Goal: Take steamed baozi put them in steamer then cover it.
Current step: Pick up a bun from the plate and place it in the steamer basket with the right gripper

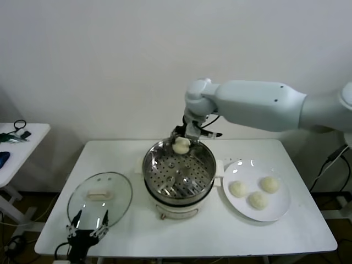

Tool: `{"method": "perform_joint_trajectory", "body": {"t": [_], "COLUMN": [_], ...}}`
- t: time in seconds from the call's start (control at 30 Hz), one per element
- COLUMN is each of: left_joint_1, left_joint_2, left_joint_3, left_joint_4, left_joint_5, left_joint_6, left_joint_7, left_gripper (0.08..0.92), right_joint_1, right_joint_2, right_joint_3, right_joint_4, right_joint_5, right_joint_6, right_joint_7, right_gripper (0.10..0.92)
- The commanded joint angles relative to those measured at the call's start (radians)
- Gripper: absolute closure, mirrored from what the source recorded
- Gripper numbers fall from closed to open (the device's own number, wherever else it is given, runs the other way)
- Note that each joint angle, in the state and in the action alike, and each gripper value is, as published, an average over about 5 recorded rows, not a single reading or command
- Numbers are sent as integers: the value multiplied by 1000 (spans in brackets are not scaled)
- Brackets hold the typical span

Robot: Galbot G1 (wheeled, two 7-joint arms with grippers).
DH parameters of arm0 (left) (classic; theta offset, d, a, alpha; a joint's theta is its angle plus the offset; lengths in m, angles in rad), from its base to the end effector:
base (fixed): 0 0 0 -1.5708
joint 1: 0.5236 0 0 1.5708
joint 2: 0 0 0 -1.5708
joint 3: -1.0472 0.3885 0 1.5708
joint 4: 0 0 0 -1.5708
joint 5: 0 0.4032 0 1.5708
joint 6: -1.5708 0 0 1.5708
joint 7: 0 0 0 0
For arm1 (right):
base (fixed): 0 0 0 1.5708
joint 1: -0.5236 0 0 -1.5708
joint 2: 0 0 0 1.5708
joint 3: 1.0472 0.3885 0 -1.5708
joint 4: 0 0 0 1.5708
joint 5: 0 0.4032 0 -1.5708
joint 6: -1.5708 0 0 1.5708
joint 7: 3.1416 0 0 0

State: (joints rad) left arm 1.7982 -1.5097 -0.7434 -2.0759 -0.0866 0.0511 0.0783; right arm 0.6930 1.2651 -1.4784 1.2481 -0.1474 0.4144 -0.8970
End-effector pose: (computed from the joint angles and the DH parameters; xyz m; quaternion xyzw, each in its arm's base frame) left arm 0.1232 0.0886 -0.3727 0.0384 -0.9883 -0.0387 0.1422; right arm 0.6154 0.1759 -0.0569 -0.6026 0.1155 -0.7895 0.0175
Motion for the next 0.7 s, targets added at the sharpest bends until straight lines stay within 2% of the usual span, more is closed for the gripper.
{"method": "perform_joint_trajectory", "body": {"t": [0.03,0.5,0.6,0.7], "left_joint_1": [2,-8,-7,-5], "left_joint_2": [-2,-6,-7,-8], "left_joint_3": [-1,-2,-2,-2], "left_joint_4": [0,15,13,10], "left_joint_5": [-1,-1,0,0], "left_joint_6": [-2,-4,-4,-5], "left_joint_7": [-1,-5,-6,-10], "left_gripper": [177,177,177,177], "right_joint_1": [-120,-160,-141,-83], "right_joint_2": [54,68,68,54], "right_joint_3": [9,26,27,13], "right_joint_4": [-100,-154,-151,-122], "right_joint_5": [-104,-120,-81,23], "right_joint_6": [24,27,34,33], "right_joint_7": [25,28,17,-23], "right_gripper": [355,354,317,247]}}
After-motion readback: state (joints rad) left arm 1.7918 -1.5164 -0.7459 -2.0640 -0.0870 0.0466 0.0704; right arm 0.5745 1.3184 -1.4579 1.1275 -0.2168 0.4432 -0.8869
